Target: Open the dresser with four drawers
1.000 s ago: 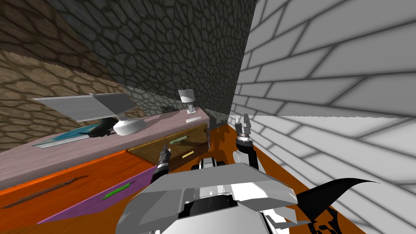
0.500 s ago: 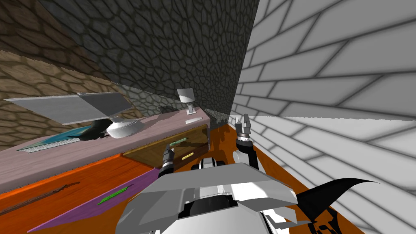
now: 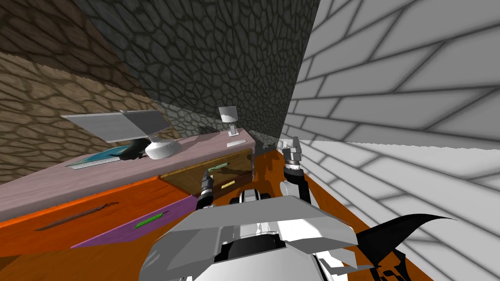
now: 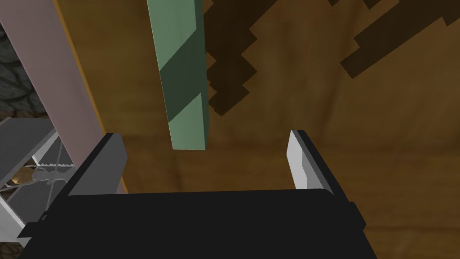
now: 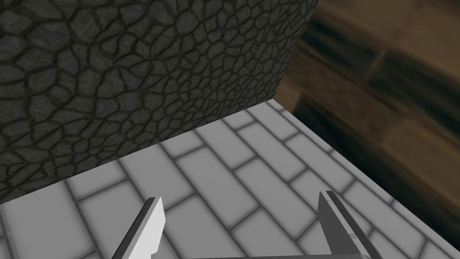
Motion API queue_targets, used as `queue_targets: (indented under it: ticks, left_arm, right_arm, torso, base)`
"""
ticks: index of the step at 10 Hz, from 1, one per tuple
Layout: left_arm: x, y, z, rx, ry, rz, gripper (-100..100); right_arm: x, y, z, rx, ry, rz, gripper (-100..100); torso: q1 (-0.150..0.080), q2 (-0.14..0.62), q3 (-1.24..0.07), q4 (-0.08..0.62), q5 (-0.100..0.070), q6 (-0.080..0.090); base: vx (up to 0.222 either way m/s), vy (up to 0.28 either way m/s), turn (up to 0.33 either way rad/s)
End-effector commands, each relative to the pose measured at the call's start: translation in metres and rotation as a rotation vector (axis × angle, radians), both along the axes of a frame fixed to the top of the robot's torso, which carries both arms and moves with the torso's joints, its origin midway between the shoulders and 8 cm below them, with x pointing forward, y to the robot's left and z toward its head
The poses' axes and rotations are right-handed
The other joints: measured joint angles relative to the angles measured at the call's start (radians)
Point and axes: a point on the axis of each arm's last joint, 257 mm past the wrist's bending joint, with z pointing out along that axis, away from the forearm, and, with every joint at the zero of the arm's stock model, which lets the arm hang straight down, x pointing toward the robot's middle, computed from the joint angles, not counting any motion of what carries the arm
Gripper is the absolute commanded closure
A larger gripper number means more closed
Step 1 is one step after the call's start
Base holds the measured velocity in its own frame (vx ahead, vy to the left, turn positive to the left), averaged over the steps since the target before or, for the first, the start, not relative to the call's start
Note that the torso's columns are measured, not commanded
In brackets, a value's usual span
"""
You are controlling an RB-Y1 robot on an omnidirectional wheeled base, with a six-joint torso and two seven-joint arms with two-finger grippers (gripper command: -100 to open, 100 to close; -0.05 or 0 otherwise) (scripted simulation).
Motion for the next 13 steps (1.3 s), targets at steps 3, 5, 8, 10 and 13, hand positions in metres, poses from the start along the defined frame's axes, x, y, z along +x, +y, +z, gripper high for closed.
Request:
queue_targets:
  ticks: [3,5,8,10,13]
  left_arm:
    - [0.042,-0.026,0.000,-0.006,-0.006,-0.053,-100]
    - [0.060,-0.038,0.001,-0.007,-0.006,-0.077,-100]
    - [0.087,-0.059,-0.004,-0.006,0.011,-0.120,-100]
    - [0.104,-0.072,-0.002,-0.004,0.011,-0.146,-100]
    - [0.128,-0.088,0.011,0.001,-0.007,-0.177,-100]
  right_arm:
    - [0.000,0.000,0.000,0.000,0.000,0.000,0]
    - [0.000,0.000,0.000,0.000,0.000,0.000,0]
    - [0.000,0.000,0.000,0.000,0.000,0.000,0]
    - [0.000,0.000,0.000,0.000,0.000,0.000,0]
    - [0.000,0.000,0.000,0.000,0.000,0.000,0]
  torso:
    - [0.000,-0.002,-0.001,-0.001,0.000,-0.001]
    - [0.000,-0.001,-0.001,-0.001,0.000,-0.001]
    - [0.000,-0.001,-0.001,0.000,0.000,0.000]
    - [0.000,-0.001,-0.001,0.000,0.000,-0.001]
    - [0.000,-0.001,-0.001,-0.001,0.000,-0.001]
  base:
    - [-0.033,0.004,0.115]
    - [-0.033,0.006,0.121]
    - [-0.034,0.010,0.126]
    - [-0.033,0.009,0.138]
    - [-0.031,0.006,0.099]
